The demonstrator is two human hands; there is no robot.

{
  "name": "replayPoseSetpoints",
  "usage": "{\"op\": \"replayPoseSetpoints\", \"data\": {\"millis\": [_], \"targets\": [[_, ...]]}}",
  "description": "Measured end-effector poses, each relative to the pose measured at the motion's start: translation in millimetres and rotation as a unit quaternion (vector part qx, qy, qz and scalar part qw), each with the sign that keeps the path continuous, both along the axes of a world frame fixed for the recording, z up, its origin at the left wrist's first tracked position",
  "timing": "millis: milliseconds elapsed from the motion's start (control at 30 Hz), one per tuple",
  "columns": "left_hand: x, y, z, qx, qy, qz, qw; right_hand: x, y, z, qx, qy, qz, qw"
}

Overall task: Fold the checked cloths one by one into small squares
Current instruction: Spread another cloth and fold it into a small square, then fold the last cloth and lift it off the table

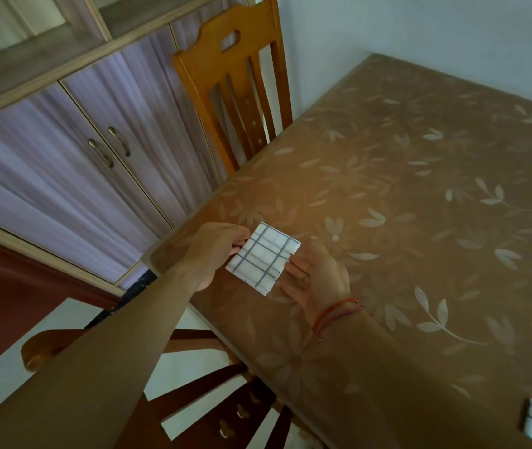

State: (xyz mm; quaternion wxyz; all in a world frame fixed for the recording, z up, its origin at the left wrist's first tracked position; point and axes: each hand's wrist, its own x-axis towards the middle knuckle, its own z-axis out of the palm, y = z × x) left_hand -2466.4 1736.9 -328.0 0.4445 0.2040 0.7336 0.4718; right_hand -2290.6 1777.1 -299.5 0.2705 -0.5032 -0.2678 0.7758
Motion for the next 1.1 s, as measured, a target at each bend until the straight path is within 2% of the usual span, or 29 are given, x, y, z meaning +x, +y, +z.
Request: {"op": "replayPoseSetpoints", "data": {"millis": [300,567,700,833,900,1100], "targets": [[-2.5,3.5,-1.5,-0.010,0.017,-0.021,1.000,-3.9,-7.8,-2.1,-0.027,0.014,-0.005,1.000],[-0.1,3.1,1.2,-0.021,0.049,-0.017,0.998,0.8,-7.3,-4.4,0.004,-0.004,0.026,1.000],[9.0,-1.3,12.5,-0.023,0.087,-0.082,0.993,10.6,-7.4,-2.8,0.006,-0.029,0.023,0.999],[20.0,-9.4,28.3,-0.037,0.163,-0.154,0.974,28.8,-6.8,1.6,0.030,-0.075,0.025,0.996],[30.8,-10.9,39.7,-0.037,0.219,-0.166,0.961,40.4,-8.1,5.2,0.083,-0.105,0.064,0.989],[74.1,-9.2,68.8,0.004,0.383,-0.219,0.897,95.7,-10.0,29.6,0.179,-0.212,0.068,0.958]]}}
